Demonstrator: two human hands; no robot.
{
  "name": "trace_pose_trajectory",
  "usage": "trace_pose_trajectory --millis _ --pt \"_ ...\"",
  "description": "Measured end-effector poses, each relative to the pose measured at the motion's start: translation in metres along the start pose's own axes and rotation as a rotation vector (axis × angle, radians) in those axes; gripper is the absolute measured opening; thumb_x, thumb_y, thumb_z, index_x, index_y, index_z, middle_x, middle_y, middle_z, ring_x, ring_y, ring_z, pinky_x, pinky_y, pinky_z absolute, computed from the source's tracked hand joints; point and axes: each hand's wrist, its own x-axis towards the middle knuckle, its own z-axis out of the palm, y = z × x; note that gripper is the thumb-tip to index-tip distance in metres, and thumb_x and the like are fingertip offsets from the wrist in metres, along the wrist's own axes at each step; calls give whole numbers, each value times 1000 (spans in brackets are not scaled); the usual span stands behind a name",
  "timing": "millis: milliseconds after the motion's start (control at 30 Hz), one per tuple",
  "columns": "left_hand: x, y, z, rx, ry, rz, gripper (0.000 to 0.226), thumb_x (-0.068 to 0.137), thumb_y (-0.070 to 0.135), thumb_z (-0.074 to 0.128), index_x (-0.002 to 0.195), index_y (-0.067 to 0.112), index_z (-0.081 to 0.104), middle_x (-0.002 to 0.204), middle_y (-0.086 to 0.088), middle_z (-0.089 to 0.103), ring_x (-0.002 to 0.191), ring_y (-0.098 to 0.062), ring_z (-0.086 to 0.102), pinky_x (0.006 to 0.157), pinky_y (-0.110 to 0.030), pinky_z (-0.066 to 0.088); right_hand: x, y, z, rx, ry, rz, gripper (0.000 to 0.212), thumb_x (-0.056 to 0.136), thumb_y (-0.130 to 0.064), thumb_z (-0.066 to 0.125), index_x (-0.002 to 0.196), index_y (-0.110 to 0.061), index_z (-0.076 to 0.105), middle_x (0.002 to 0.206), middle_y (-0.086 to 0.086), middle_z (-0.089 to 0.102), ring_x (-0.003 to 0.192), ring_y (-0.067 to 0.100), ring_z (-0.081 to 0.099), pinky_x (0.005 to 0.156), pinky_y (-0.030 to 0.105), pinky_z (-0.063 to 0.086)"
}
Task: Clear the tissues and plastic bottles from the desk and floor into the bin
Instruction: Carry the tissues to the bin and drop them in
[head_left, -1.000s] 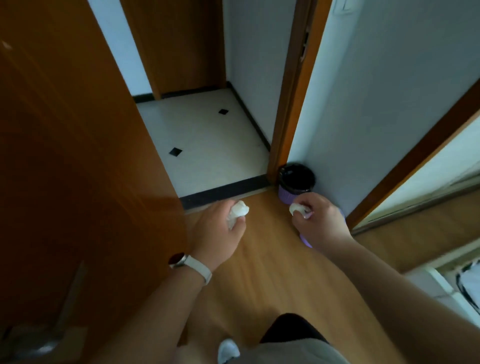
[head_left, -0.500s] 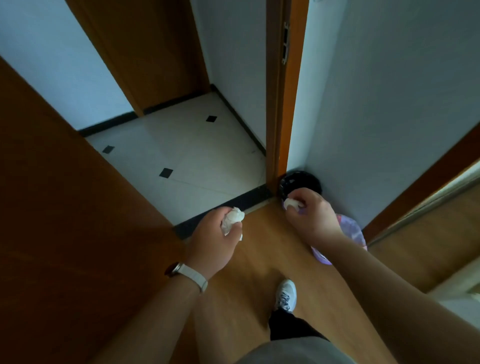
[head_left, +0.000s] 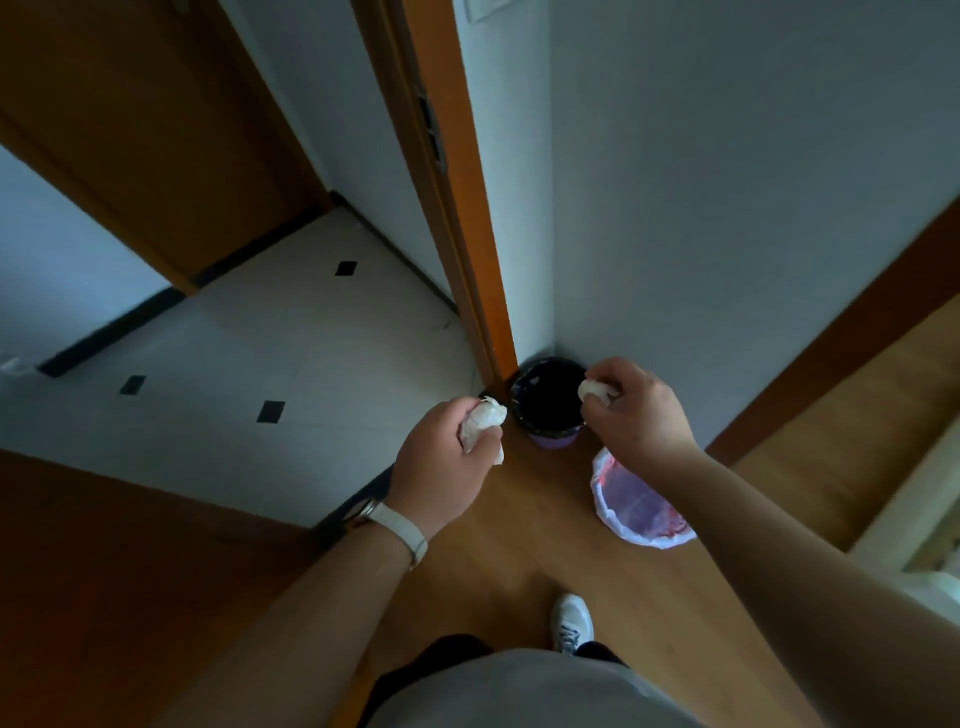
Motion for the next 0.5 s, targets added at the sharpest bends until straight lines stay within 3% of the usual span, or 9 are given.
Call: trace_pose_trajectory --millis 133,333,500 --pt "45 2 5 61 -54 53 15 90 34 61 105 30 61 93 13 62 86 -8 59 72 -32 53 17 19 3 -23 46 97 19 82 -13 59 98 -20 66 87 -4 60 78 14 51 55 12 30" --pt "94 -7 24 28 -161 86 10 88 31 65 97 31 61 88 12 64 81 -7 59 71 -35 53 31 29 11 -24 97 210 21 81 -12 59 100 -20 65 91 -5 61 81 12 50 65 19 31" --pt "154 -28 25 -9 -287 125 17 88 34 65 104 29 63 93 12 67 83 -7 62 73 -33 54 59 19 25 -58 167 316 21 82 -14 59 101 -18 65 96 -1 64 86 18 55 71 26 40"
